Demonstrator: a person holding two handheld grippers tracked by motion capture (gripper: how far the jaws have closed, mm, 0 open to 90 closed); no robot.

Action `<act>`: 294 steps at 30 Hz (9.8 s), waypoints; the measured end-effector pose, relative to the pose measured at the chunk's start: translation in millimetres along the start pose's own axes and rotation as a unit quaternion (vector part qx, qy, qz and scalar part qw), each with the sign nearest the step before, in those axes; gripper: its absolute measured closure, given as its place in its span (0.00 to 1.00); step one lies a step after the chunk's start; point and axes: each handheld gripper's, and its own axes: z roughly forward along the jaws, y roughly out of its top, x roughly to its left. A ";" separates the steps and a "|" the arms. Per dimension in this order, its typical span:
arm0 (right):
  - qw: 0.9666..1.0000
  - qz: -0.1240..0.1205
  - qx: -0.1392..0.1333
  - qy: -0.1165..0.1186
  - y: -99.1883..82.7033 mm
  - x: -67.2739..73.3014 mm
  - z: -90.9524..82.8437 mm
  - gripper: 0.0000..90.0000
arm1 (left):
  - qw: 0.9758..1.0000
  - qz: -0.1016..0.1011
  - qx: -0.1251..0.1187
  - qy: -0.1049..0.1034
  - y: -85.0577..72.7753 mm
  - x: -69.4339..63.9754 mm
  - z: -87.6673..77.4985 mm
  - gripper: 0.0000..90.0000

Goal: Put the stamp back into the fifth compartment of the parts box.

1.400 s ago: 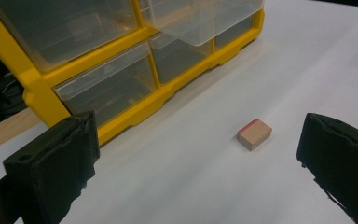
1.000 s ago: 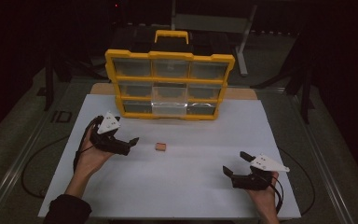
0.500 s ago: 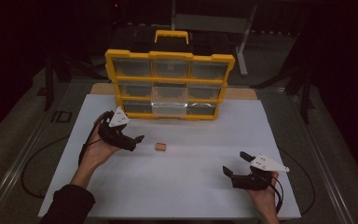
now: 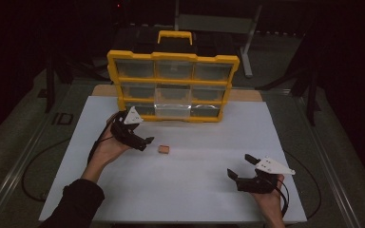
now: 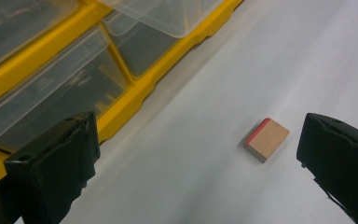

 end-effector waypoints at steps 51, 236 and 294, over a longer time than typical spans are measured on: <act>1.000 0.005 -0.003 0.004 -0.2 -1.6 -0.5 0.10 | 0.985 0.066 0.138 -0.075 4.9 -41.7 83.6 0.38; 1.000 0.012 0.005 0.015 -2.0 -1.3 3.5 0.10 | 0.997 -0.004 0.037 -0.061 90.4 39.0 -62.3 0.74; 1.000 0.011 0.008 0.017 -2.0 -1.4 4.6 0.10 | 0.999 -0.022 0.034 -0.036 143.7 37.4 -26.9 0.70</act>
